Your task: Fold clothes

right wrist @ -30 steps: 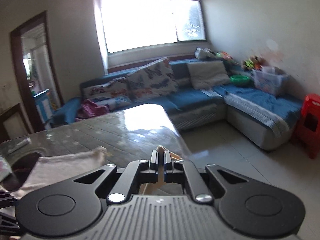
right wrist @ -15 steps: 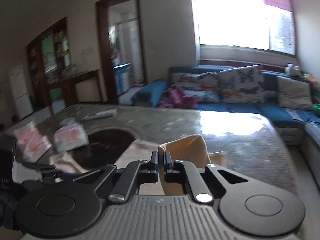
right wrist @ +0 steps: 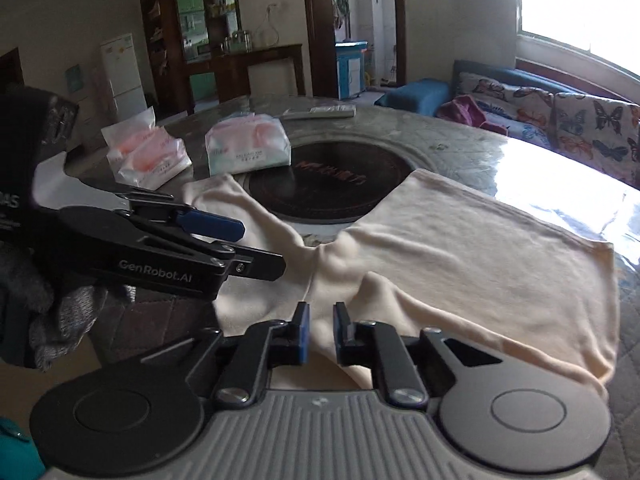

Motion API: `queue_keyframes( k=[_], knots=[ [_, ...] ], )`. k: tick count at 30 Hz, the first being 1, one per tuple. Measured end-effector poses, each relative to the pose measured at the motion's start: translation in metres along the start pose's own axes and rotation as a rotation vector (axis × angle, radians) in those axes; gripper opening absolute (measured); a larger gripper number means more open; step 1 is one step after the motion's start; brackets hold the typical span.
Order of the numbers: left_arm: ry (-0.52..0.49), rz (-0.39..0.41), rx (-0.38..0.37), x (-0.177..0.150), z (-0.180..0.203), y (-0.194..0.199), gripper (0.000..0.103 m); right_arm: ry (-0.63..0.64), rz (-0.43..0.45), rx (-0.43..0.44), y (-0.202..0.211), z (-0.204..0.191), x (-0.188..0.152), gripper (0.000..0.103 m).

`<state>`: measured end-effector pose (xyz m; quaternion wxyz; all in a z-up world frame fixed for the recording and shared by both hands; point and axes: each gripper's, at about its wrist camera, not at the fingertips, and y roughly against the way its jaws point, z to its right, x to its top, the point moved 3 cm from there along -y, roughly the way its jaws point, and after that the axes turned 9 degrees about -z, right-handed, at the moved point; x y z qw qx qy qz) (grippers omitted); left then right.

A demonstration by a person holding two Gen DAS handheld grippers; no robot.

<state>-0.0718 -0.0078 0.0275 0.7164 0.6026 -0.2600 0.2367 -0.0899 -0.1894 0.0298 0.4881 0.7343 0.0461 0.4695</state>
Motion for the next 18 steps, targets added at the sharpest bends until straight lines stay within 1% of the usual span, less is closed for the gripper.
queue_keyframes(
  k=[4, 7, 8, 9, 11, 13, 15, 17, 18],
  knots=[
    [-0.033, -0.002, -0.042, 0.002, 0.015, -0.004, 0.061, -0.042, 0.005, -0.070, 0.022, 0.020, -0.018, 0.015],
    [-0.071, -0.015, -0.067, 0.002, 0.032, -0.011, 0.059, -0.119, -0.008, -0.132, 0.039, 0.046, -0.040, 0.017],
    [-0.080, -0.022, -0.078, 0.002, 0.036, -0.014, 0.057, -0.150, -0.012, -0.150, 0.044, 0.054, -0.048, 0.017],
    [-0.090, -0.029, -0.088, 0.002, 0.040, -0.017, 0.053, -0.180, -0.018, -0.167, 0.049, 0.063, -0.057, 0.017],
    [-0.108, -0.046, -0.103, 0.001, 0.047, -0.023, 0.053, -0.226, -0.033, -0.197, 0.057, 0.076, -0.072, 0.017],
    [-0.129, -0.065, -0.097, -0.001, 0.052, -0.030, 0.053, -0.256, -0.044, -0.220, 0.064, 0.085, -0.086, 0.020],
    [-0.140, -0.081, -0.087, -0.004, 0.055, -0.034, 0.053, -0.266, -0.049, -0.241, 0.070, 0.089, -0.097, 0.028],
    [-0.148, -0.080, -0.074, -0.005, 0.057, -0.036, 0.050, -0.261, -0.050, -0.265, 0.073, 0.090, -0.104, 0.033],
    [-0.154, -0.078, -0.067, -0.005, 0.058, -0.036, 0.046, -0.258, -0.049, -0.273, 0.074, 0.091, -0.106, 0.033]
  ],
)
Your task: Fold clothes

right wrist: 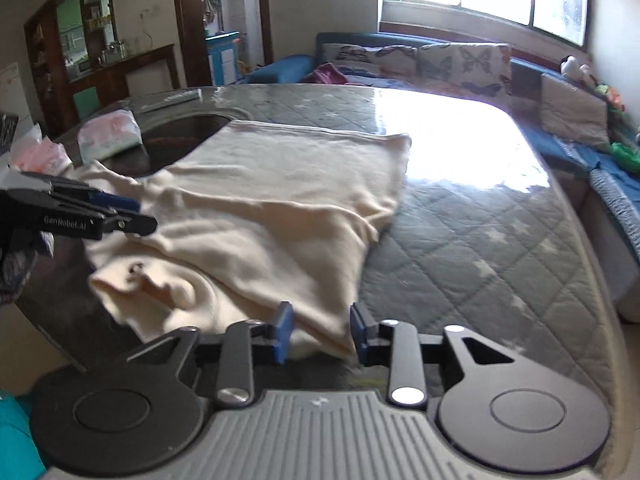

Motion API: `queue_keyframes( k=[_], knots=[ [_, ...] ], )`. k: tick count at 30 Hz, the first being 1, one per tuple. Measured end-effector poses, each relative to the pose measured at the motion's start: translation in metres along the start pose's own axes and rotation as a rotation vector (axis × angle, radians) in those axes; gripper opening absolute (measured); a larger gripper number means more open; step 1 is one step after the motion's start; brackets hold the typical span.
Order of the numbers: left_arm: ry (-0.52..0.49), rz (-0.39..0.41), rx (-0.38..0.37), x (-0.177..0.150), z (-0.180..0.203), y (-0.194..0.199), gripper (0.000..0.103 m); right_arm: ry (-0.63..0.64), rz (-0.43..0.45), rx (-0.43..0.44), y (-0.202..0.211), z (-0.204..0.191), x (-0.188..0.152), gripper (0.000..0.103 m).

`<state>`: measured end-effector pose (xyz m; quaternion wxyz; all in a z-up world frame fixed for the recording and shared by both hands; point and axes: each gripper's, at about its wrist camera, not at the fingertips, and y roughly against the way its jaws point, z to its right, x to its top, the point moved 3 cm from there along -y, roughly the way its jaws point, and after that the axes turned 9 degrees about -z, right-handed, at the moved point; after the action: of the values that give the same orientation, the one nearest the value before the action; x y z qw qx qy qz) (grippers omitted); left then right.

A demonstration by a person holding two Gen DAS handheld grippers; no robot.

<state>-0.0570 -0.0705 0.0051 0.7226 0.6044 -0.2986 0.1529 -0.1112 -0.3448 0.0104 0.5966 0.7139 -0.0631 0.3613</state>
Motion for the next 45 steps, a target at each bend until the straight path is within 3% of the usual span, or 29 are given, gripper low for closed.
queue_keyframes(
  k=[4, 7, 9, 16, 22, 27, 32, 40, 45],
  knots=[
    [-0.004, -0.015, -0.007, 0.001, 0.002, 0.000, 0.019, -0.015, 0.010, -0.010, 0.000, 0.006, -0.007, 0.038],
    [-0.016, -0.011, 0.007, 0.003, 0.005, 0.001, 0.007, -0.024, 0.010, -0.012, -0.001, 0.009, -0.010, 0.038],
    [-0.029, 0.002, 0.020, 0.006, 0.007, 0.005, 0.005, -0.031, 0.010, -0.028, -0.002, 0.012, -0.012, 0.038],
    [-0.031, 0.076, 0.015, 0.022, 0.004, 0.029, 0.005, -0.051, 0.007, -0.072, -0.004, 0.018, -0.017, 0.038],
    [-0.022, -0.016, 0.019, 0.007, -0.004, 0.015, 0.009, -0.033, -0.018, -0.106, 0.003, 0.025, -0.019, 0.038],
    [-0.025, -0.020, 0.032, 0.005, -0.007, 0.017, 0.011, -0.032, 0.048, -0.052, 0.016, 0.027, 0.002, 0.038],
    [-0.022, 0.023, 0.006, 0.017, -0.003, 0.019, 0.011, 0.003, 0.096, -0.001, -0.007, 0.019, 0.039, 0.032],
    [-0.006, -0.029, -0.026, 0.012, -0.001, -0.007, 0.011, 0.021, 0.064, 0.022, -0.061, 0.009, 0.067, 0.017],
    [0.019, -0.014, -0.023, 0.007, -0.009, 0.002, 0.011, 0.045, 0.086, 0.018, -0.050, 0.005, 0.066, 0.017]
  ],
)
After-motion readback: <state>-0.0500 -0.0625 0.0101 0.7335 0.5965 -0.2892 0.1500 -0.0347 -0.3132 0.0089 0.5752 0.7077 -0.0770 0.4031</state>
